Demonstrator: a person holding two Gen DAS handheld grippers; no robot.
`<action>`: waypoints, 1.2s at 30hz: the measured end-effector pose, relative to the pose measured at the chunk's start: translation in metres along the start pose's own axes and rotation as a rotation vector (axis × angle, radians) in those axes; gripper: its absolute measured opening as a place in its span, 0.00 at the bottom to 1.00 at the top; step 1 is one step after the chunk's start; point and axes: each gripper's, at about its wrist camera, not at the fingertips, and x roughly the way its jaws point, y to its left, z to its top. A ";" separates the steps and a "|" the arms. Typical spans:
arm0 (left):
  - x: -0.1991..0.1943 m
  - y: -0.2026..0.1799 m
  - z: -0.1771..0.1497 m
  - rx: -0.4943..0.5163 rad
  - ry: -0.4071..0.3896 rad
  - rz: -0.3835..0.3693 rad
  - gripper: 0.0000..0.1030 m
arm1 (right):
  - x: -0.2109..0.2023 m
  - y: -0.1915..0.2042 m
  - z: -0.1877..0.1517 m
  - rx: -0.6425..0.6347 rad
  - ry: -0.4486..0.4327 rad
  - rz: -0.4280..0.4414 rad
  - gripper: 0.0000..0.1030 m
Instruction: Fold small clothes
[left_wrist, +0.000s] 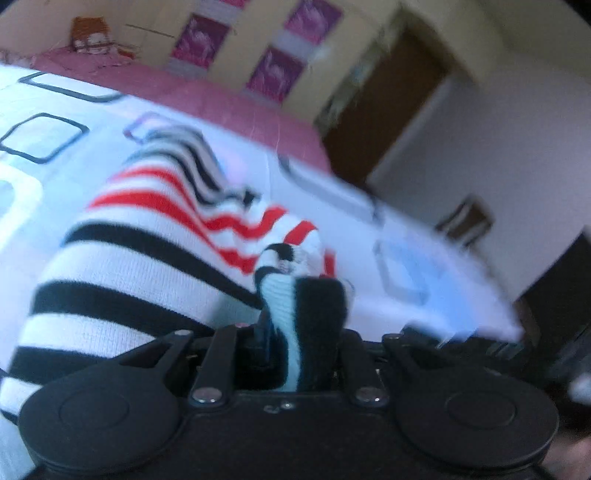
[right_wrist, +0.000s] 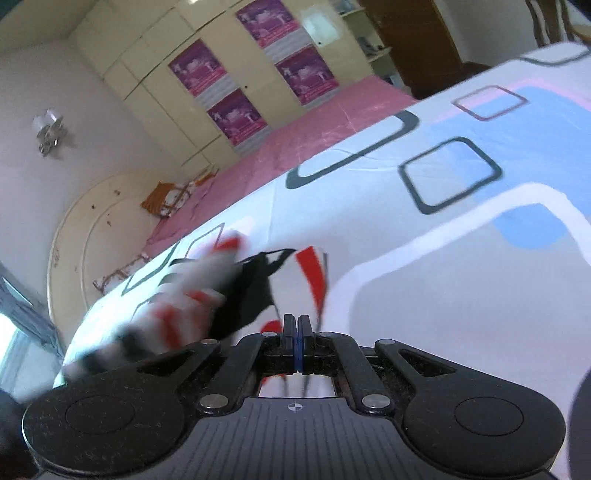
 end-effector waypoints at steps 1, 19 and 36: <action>0.010 -0.007 -0.004 0.043 0.032 0.028 0.26 | -0.001 -0.001 -0.001 0.003 0.013 0.004 0.01; -0.044 0.058 0.049 0.013 -0.064 0.111 0.50 | 0.013 0.025 -0.012 0.023 0.124 0.167 0.61; -0.009 0.097 0.051 0.047 0.100 0.053 0.47 | 0.076 0.068 -0.021 -0.206 0.271 -0.021 0.35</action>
